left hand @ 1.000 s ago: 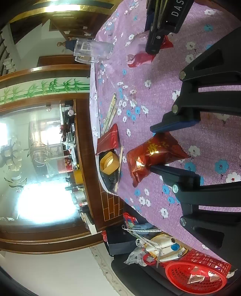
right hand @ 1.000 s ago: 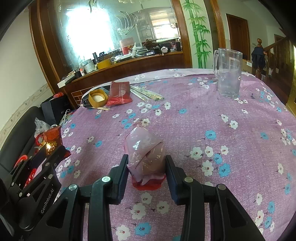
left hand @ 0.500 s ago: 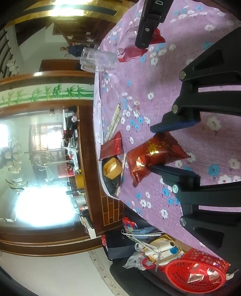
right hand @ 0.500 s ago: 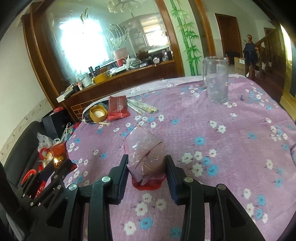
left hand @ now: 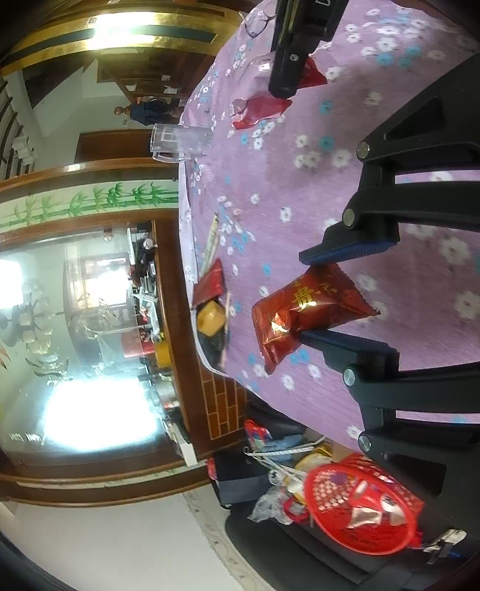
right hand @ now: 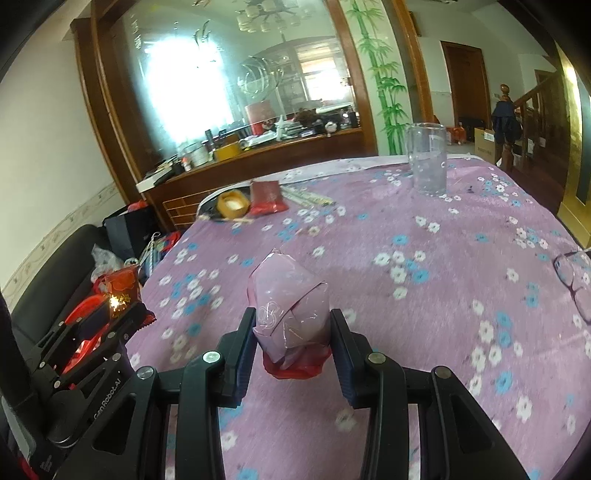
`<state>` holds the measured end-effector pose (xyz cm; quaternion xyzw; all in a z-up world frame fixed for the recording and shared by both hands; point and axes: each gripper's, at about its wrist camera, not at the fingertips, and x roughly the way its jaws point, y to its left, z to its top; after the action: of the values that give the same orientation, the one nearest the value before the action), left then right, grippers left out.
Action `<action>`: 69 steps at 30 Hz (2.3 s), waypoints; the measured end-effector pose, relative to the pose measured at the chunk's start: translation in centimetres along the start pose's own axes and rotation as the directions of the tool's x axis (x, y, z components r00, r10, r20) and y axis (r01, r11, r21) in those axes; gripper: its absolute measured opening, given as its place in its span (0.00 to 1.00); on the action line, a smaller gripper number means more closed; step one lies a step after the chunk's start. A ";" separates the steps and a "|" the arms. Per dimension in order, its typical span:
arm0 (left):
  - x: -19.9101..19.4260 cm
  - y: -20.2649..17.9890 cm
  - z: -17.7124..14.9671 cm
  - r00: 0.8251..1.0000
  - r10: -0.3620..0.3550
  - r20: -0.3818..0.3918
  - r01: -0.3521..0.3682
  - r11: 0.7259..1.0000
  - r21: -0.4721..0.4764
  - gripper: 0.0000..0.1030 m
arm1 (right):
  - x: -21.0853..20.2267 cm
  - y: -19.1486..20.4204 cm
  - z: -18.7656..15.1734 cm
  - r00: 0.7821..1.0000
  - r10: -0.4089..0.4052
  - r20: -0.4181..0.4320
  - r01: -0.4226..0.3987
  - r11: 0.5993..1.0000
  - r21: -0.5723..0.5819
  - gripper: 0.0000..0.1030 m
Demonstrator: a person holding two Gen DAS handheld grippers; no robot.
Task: Collect trash
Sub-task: 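Lift the snack packet and pink bag above the table with both grippers, then carry the snack packet and pink bag over the red mesh basket, then open both grippers to drop the packet and bag into the basket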
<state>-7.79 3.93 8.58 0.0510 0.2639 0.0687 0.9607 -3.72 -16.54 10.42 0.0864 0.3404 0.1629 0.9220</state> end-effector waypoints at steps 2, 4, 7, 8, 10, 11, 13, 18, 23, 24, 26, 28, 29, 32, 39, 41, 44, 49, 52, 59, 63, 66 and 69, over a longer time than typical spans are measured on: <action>-0.4 0.7 -0.7 1.000 0.010 0.000 -0.010 1.000 -0.008 0.34 | -0.1 0.5 -0.7 1.000 0.008 -0.013 -0.008 1.000 -0.004 0.41; -0.7 1.2 -1.3 1.000 0.016 -0.003 -0.017 1.000 -0.012 0.34 | 0.0 1.2 -1.5 1.000 0.009 -0.024 -0.009 1.000 -0.016 0.41; -1.0 1.7 -1.9 1.000 0.021 -0.002 -0.021 1.000 -0.019 0.34 | 0.3 2.2 -2.3 0.999 0.007 -0.046 -0.008 1.000 -0.028 0.41; -1.1 1.8 -2.0 1.000 0.024 -0.001 -0.024 1.000 -0.017 0.34 | 0.4 2.5 -2.6 0.999 0.007 -0.051 -0.009 0.999 -0.031 0.41; -1.1 2.3 -2.1 1.000 0.027 0.003 -0.027 0.999 -0.022 0.34 | 0.6 2.9 -2.7 0.998 0.007 -0.056 -0.009 0.999 -0.039 0.41; -1.1 2.4 -2.2 1.000 0.026 0.004 -0.026 0.999 -0.025 0.34 | 0.6 3.1 -2.7 0.998 0.005 -0.057 -0.008 0.999 -0.043 0.41; -1.1 2.7 -2.3 1.000 0.026 0.003 -0.026 0.999 -0.030 0.34 | 0.7 3.6 -2.7 0.998 0.001 -0.057 -0.004 0.999 -0.052 0.41; -0.8 3.2 -2.6 1.000 0.027 -0.007 -0.027 0.999 -0.042 0.34 | 1.0 4.3 -2.6 0.998 -0.001 -0.067 -0.003 0.998 -0.065 0.41; -0.6 4.1 -2.7 1.000 0.027 -0.013 -0.027 0.998 -0.061 0.34 | 1.5 5.0 -2.6 0.997 -0.002 -0.078 -0.004 0.997 -0.078 0.41; -0.6 4.4 -2.8 1.000 0.025 -0.014 -0.026 0.997 -0.066 0.34 | 1.6 5.1 -2.6 0.997 -0.002 -0.079 -0.004 0.997 -0.080 0.41; -0.8 5.3 -2.7 1.000 0.022 -0.014 -0.023 0.996 -0.086 0.34 | 1.9 5.7 -2.4 0.996 0.001 -0.085 -0.009 0.996 -0.090 0.41; -1.1 6.6 -2.6 0.999 0.032 -0.015 -0.034 0.994 -0.106 0.34 | 2.3 6.4 -2.1 0.995 0.014 -0.096 -0.023 0.995 -0.098 0.41; -1.3 7.5 -2.5 0.999 0.042 -0.017 -0.044 0.992 -0.115 0.34 | 2.6 7.0 -1.9 0.995 0.023 -0.101 -0.034 0.994 -0.105 0.41; -1.8 10.7 -2.7 0.997 0.076 -0.027 -0.079 0.983 -0.163 0.34 | 3.5 9.3 -1.3 0.991 0.062 -0.121 -0.079 0.987 -0.141 0.41; -2.4 20.8 -4.7 0.970 0.221 -0.098 -0.240 0.922 -0.304 0.34 | 7.3 17.8 0.4 0.947 0.237 -0.215 -0.279 0.940 -0.195 0.41; -2.1 23.7 -5.4 0.960 0.250 -0.129 -0.280 0.896 -0.345 0.34 | 8.2 20.2 0.6 0.931 0.278 -0.239 -0.328 0.921 -0.208 0.41; -1.8 26.8 -6.4 0.947 0.279 -0.159 -0.320 0.864 -0.389 0.34 | 10.2 25.0 0.9 0.898 0.336 -0.283 -0.405 0.883 -0.238 0.42; -1.0 29.7 -7.3 0.939 0.293 -0.181 -0.343 0.843 -0.414 0.34 | 13.5 31.3 1.0 0.859 0.382 -0.341 -0.474 0.846 -0.245 0.43; -0.3 30.4 -7.5 0.939 0.291 -0.183 -0.342 0.841 -0.419 0.42 | 15.5 34.1 1.0 0.831 0.407 -0.378 -0.510 0.830 -0.226 0.43; -1.0 29.5 -7.2 0.941 0.310 -0.140 -0.340 0.853 -0.395 0.70 | 16.6 34.6 1.4 0.832 0.424 -0.359 -0.512 0.835 -0.201 0.61; -2.3 27.7 -6.8 0.950 0.289 -0.120 -0.312 0.866 -0.390 0.77 | 14.1 31.3 1.3 0.846 0.422 -0.327 -0.495 0.849 -0.186 0.63; -4.3 25.5 -6.5 0.950 0.302 -0.075 -0.308 0.879 -0.365 0.91 | 11.2 28.7 0.7 0.883 0.376 -0.281 -0.442 0.868 -0.227 0.68; -6.3 23.0 -6.3 0.947 0.319 -0.029 -0.309 0.888 -0.341 0.95 | 7.3 25.6 -0.8 0.925 0.319 -0.207 -0.369 0.885 -0.284 0.74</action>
<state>-18.82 26.03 9.39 -0.0735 0.2230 0.2670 0.9346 -5.20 9.97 12.40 -0.0169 0.3593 0.3830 0.8508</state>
